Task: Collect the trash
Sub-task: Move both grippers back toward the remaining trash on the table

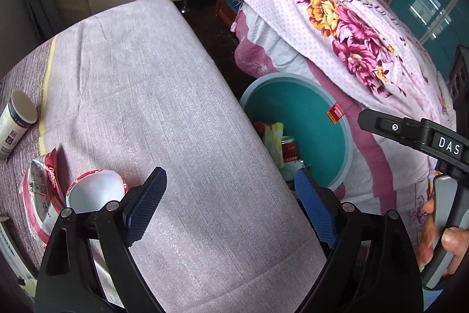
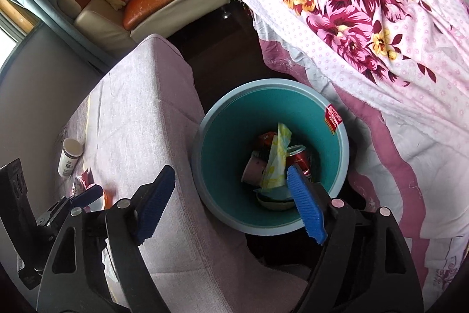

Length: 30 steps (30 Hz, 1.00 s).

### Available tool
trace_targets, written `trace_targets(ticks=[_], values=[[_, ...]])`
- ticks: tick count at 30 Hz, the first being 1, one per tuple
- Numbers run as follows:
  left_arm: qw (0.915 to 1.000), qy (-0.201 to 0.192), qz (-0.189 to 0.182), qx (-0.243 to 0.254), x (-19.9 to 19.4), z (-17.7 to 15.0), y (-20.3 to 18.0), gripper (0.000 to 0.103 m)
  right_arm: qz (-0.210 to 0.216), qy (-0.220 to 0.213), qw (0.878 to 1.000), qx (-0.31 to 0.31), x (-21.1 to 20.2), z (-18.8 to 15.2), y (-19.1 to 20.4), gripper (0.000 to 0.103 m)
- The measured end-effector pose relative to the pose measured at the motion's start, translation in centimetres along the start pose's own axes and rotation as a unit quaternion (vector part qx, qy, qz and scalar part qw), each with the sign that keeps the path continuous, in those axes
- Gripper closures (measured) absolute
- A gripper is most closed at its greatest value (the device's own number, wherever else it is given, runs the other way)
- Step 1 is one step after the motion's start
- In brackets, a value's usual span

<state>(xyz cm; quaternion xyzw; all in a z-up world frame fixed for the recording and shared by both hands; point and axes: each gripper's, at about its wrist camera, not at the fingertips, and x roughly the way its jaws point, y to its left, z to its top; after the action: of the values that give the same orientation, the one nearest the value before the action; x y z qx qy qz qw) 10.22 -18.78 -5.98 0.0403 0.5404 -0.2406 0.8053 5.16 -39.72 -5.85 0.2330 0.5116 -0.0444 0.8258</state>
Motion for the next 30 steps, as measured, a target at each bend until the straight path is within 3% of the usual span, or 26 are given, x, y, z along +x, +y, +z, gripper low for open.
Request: trace_targets(ticks=[16,30], values=[[0.997,-0.021,0.02,-0.072,-6.2,-7.2,8.2,0.012,0.025,0.029,0.996,-0.083,-0.7,-4.5,8.6,0.027],[0.9853,-0.039,0.051,-0.158,-11.5,-15.4,16.9,0.012,0.064,0.102,0.976,-0.179,2.1,-11.5,18.3,0.027]])
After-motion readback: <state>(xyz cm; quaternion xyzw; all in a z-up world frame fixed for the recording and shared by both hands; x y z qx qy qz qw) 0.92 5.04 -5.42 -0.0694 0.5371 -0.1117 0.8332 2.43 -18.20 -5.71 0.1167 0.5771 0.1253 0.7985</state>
